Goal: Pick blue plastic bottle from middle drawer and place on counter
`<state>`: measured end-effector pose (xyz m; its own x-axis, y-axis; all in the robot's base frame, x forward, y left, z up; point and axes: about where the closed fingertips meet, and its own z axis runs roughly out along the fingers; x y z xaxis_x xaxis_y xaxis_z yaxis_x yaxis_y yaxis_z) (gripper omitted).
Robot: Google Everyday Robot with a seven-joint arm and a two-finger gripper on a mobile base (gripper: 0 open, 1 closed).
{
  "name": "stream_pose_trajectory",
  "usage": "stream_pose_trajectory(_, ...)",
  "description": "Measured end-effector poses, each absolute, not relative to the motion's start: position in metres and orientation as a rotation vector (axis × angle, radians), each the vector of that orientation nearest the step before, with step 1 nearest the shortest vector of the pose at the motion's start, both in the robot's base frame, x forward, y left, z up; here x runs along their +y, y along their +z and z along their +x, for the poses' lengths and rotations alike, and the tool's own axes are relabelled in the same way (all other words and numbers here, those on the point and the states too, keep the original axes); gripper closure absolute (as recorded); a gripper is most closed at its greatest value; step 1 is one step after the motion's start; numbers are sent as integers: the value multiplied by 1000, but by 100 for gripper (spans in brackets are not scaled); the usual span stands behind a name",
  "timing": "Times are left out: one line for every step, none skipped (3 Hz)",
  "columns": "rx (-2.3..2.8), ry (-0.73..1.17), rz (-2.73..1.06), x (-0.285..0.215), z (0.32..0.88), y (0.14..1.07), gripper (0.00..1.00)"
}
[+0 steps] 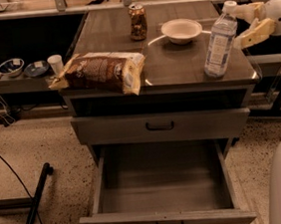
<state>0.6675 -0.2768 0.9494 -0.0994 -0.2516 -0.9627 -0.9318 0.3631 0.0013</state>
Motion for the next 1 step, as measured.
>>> stream_pose_trajectory(1412, 655, -1218, -295, 646, 981, 0)
